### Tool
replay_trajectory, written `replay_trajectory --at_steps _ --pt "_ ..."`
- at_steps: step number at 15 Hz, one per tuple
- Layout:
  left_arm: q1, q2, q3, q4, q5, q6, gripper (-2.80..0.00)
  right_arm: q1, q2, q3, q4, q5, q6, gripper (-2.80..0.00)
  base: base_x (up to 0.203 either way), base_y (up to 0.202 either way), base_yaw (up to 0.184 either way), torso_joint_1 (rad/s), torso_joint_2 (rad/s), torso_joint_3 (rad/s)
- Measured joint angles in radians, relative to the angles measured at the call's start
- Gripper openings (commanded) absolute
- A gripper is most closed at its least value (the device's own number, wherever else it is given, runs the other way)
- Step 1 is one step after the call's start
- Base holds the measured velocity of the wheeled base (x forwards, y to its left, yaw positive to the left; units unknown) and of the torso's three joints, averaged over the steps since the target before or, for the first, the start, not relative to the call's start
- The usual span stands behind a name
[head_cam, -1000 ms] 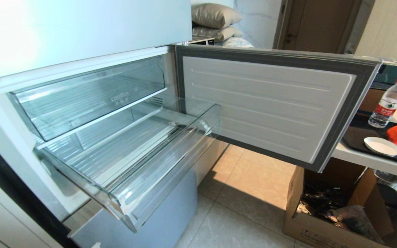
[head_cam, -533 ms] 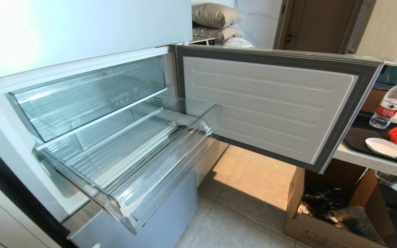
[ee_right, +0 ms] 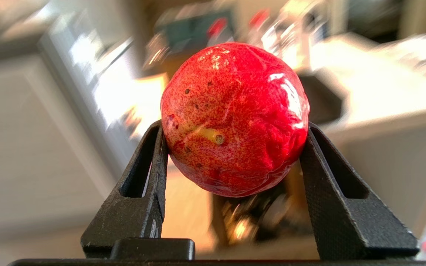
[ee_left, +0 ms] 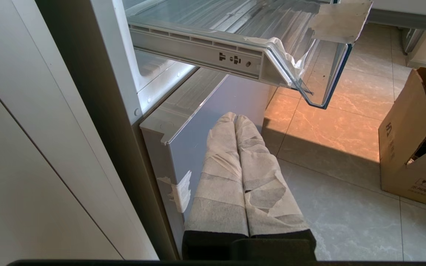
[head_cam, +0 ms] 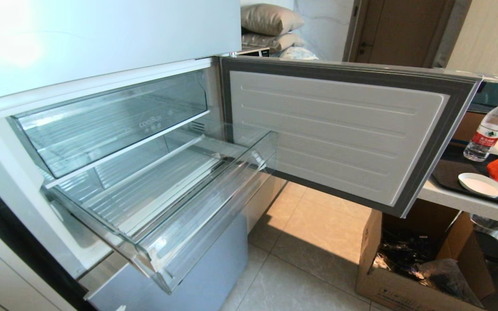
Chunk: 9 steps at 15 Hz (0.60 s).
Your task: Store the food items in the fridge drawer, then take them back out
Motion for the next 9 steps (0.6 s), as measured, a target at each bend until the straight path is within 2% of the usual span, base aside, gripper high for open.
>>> replay_trajectory --at_steps 2,3,5,9 --pt "0.0 0.0 0.0 0.0 0.0 0.0 -2.8 -0.123 0.118 0.001 -0.155 0.046 0.003 -2.8 0.0 0.0 0.0 0.0 0.0 0.0" --pt "0.0 0.0 0.0 0.0 0.0 0.0 -2.8 -0.156 0.176 0.001 -0.199 0.061 0.004 -2.8 0.0 0.0 0.0 0.0 0.0 0.0" --pt "0.0 0.0 0.0 0.0 0.0 0.0 -2.8 -0.19 0.307 0.0 -0.265 0.073 0.008 -2.8 0.0 0.0 0.0 0.0 0.0 0.0" --pt "0.0 0.0 0.0 0.0 0.0 0.0 -2.8 -0.207 0.6 -0.039 -0.442 0.079 0.003 -2.8 0.0 0.0 0.0 0.0 0.0 0.0"
